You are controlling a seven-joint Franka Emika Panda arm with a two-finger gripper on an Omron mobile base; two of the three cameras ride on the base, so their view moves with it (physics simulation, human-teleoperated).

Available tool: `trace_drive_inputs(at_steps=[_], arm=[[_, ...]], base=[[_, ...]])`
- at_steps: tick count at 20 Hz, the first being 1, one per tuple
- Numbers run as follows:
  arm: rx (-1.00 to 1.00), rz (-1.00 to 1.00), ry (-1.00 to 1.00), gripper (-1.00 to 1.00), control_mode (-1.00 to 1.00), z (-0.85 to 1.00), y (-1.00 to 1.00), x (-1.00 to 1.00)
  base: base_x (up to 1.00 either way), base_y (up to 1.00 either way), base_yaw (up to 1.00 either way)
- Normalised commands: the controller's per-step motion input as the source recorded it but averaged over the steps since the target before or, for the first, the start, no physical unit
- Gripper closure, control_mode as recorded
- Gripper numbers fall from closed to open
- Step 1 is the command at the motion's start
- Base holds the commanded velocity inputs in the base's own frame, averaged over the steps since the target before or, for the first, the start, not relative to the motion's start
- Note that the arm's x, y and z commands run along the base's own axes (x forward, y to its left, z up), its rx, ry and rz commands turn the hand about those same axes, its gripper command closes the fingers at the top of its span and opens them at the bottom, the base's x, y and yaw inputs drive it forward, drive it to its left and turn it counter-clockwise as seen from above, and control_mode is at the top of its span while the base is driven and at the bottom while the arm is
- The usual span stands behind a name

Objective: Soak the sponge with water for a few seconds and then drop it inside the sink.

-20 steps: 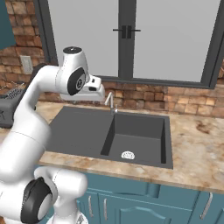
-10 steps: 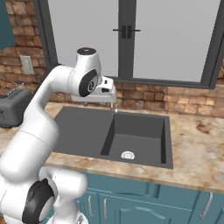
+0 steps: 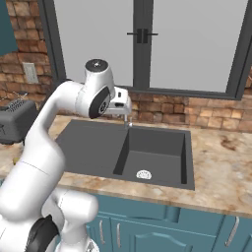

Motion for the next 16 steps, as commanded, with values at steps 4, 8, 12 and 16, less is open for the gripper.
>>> trace_drive_inputs(at_steps=[4, 8, 12, 16], arm=[[0.04, 0.09, -0.37, -1.0, -1.0, -0.14, 0.06, 0.0], [0.02, 0.09, -0.27, -1.0, -1.0, -0.11, 0.06, 0.0], [0.01, 0.06, -0.11, -1.0, -1.0, -0.02, 0.0, 0.03], [0.0, 0.05, -0.02, -1.0, -1.0, 0.0, 0.0, 0.12]], base=[[0.0, 0.0, 0.0], [0.0, 0.0, 0.0], [0.0, 0.0, 0.0], [0.0, 0.0, 0.0]])
